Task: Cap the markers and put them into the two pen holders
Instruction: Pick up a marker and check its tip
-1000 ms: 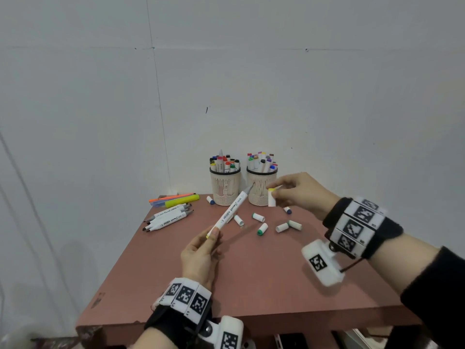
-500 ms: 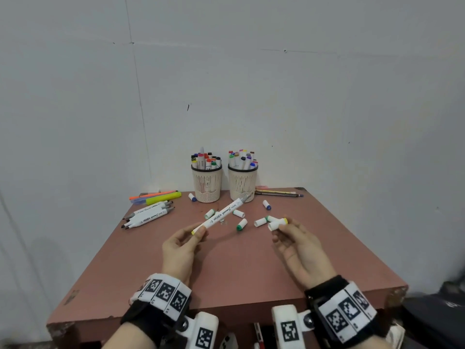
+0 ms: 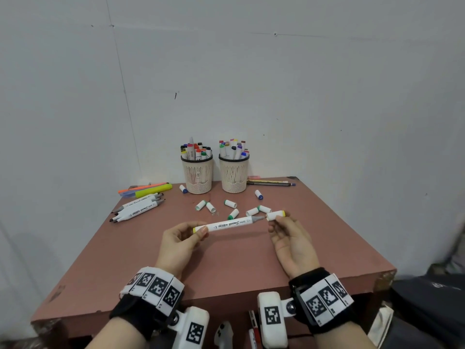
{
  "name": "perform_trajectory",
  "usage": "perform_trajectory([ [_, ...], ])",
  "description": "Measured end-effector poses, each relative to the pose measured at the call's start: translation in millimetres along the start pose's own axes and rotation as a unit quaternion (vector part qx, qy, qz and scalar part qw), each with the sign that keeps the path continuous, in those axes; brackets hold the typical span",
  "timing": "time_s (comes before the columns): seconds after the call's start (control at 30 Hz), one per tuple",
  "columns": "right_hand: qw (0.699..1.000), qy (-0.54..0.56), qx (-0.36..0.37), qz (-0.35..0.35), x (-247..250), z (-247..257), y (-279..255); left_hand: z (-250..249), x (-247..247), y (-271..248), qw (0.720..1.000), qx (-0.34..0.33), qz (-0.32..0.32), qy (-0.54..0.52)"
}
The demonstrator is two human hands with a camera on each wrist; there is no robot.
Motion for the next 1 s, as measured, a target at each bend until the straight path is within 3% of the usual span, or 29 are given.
perform_trajectory([
  [0.53,0.987,-0.161,-0.016,0.018,1,-5,-1,4,-1,1,1.000,0.008,0.010,0.027],
  [1.0,0.930,-0.333,-0.093,0.124,-6,-11,-8,3,7,1,1.000,0.000,-0.030,-0.007],
])
Point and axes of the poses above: each hand's wrist, its own y-axis towards the middle knuckle, its own x-axis out of the back of the hand, z = x × y, the point moved 5 cm from there along y, towards the middle knuckle, and after that the axes turned 15 degrees about z, right-handed, at the moved point
